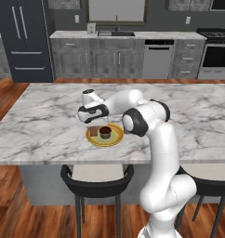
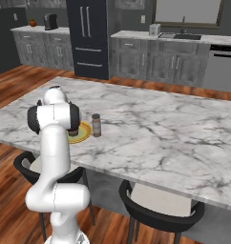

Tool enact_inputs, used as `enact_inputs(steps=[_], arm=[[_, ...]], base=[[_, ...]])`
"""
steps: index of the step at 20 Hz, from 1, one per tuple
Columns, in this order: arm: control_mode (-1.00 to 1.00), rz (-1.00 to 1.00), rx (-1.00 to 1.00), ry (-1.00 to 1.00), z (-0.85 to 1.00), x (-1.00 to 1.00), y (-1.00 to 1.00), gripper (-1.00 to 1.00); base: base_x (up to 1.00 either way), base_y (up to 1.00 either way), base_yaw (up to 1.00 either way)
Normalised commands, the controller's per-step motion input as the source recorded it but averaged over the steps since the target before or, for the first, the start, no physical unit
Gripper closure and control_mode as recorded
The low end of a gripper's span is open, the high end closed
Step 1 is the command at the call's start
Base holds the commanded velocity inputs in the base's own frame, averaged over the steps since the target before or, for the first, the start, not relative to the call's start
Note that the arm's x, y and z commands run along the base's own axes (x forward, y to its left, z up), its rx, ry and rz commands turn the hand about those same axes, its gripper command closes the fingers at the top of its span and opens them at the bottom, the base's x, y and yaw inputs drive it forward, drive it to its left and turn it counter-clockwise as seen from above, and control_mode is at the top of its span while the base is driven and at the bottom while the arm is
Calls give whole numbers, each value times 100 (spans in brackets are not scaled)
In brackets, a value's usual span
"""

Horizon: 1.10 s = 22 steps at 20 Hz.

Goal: Take the cinnamon bottle from the cabinet and place it on the dining table, next to the plate with the cupcake. Then take the chocolate from the dining counter and place it on the cupcake plate.

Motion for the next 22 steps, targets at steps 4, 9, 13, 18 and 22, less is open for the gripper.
enact_inputs(steps=[4,9,13,18,22], arm=[[-100,0,0,0,-6,-2,-11,-100],[-100,0,0,0,-1,0,-2,-100],[-100,0,0,0,1,0,-1,-100],[-100,0,0,0,12,-7,-3,-100],[-100,0,0,0,26,-16,0,-100]], base=[[0,0,0],[0,0,0],[0,0,0],[0,0,0],[0,0,0]])
